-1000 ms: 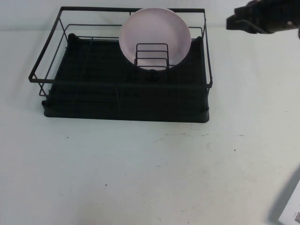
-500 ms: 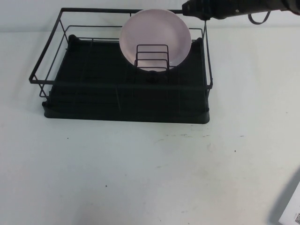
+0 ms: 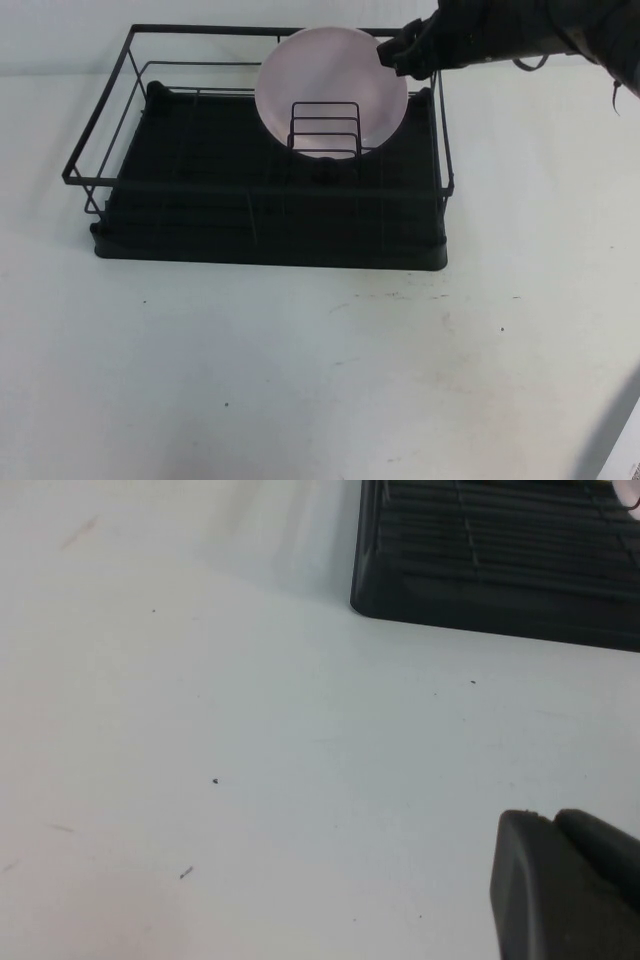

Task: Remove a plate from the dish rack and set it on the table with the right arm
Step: Grasp the plate from the shelf

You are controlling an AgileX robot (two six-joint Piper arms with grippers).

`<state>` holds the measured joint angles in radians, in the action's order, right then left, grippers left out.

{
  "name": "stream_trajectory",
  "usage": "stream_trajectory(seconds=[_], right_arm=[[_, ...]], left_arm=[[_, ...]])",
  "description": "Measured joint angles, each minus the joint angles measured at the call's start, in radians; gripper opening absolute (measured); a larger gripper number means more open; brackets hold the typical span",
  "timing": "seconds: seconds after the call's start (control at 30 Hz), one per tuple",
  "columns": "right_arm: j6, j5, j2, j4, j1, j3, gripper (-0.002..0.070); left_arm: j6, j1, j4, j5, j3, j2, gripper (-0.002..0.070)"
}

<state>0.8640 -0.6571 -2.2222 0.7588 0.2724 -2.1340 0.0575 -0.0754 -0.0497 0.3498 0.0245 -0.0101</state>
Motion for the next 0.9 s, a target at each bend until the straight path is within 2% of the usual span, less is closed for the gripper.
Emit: stream_trajectory(seconds=[0.5, 0.9], right_arm=[[0.108, 0.131, -0.075, 0.006, 0.024, -0.007, 0.0339], [0.118, 0.213, -0.102, 0.015, 0.030, -0.007, 0.0340]], left_arm=[[0.000, 0.000, 0.000, 0.000, 0.000, 0.000, -0.0004], [0.000, 0.000, 0.000, 0.000, 0.000, 0.000, -0.0004]])
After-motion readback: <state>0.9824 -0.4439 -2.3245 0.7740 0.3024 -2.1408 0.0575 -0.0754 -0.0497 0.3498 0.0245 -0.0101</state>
